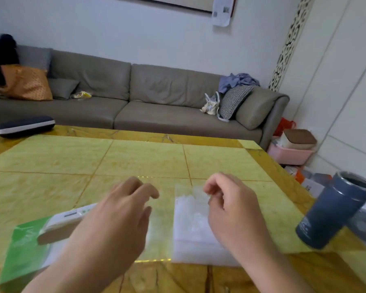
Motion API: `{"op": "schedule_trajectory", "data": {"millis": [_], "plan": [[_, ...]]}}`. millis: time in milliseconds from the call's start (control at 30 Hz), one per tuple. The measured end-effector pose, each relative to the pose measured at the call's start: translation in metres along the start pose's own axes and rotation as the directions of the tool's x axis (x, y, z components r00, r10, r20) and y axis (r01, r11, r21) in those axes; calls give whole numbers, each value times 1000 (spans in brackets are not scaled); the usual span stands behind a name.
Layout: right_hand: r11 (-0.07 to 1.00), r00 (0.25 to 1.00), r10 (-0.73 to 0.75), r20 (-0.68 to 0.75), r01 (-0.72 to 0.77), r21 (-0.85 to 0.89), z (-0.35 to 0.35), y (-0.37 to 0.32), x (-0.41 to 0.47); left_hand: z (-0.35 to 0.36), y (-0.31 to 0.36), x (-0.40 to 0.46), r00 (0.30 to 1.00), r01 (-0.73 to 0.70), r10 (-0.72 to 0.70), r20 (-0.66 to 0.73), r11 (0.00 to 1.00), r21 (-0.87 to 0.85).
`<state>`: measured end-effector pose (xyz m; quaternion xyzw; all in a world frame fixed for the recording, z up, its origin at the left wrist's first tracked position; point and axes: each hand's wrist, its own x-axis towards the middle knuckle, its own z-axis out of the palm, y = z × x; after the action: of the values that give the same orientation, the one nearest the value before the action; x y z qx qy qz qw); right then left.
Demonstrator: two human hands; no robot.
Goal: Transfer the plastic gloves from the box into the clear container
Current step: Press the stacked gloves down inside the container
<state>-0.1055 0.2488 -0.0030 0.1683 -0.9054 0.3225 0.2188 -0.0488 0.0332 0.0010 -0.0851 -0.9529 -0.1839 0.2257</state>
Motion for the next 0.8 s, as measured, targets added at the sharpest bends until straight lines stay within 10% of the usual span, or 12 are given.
{"op": "schedule_trajectory", "data": {"millis": [133,267,800], "plan": [[965,961,209,180,-173,-197,-18,43,5,49,59,43,971,-142,142,190,990,-18],[940,859,293,420,-178,-292,-17,55,-3,89,76,57,901,-83,-32,433,966,244],[879,738,440,512,-236,-415,-14,56,-1,112,83,54,852,74,-196,486,963,259]]}}
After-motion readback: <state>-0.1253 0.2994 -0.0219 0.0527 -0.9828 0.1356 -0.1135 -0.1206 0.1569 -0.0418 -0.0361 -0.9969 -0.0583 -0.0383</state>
